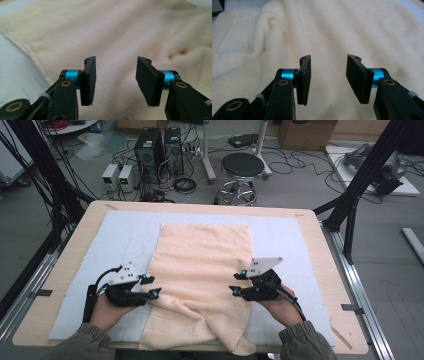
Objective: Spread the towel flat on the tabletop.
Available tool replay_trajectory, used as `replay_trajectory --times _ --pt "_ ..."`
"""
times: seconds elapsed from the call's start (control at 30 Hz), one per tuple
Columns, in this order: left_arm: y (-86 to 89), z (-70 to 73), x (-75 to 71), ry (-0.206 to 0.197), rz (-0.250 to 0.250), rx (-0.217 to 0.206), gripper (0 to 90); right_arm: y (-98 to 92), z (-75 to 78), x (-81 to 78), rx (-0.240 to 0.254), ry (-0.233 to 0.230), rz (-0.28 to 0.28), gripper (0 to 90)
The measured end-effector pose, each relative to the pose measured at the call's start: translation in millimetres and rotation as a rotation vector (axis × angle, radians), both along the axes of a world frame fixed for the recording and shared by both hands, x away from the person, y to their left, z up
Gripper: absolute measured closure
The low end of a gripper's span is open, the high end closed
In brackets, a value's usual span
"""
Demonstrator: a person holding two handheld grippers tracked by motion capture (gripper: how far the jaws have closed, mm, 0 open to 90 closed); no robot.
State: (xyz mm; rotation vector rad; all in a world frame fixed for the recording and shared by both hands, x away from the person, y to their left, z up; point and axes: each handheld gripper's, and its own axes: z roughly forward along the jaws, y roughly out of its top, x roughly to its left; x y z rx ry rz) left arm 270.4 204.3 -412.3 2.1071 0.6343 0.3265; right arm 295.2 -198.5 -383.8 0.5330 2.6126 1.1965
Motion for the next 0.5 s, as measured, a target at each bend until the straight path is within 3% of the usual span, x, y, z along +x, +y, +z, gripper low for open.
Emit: replay_trajectory --times 0.13,0.27,0.33,0.43,0.5 --pt "-3.7 -9.3 -6.5 0.022 -0.085 0.047 47.6 -6.1 -21.1 -11.9 0.025 0.053 0.016 51.4" --pt "-13.2 -20.8 -2.8 0.040 -0.102 0.119 54.3 -4.8 -38.4 -14.6 0.007 0.104 0.033 52.5" --pt "-15.7 -21.8 -1.6 0.021 -0.085 0.130 63.2 -0.8 -45.3 -13.5 -0.017 0.135 0.062 63.2" --pt "-13.9 -17.1 4.4 0.036 -0.051 0.123 79.2 5.4 -51.9 -12.5 -0.055 0.151 0.120 83.2" --pt "-14.6 -12.2 7.9 0.022 -0.026 0.110 82.1 5.6 -48.3 -9.5 -0.054 0.157 0.128 89.2"
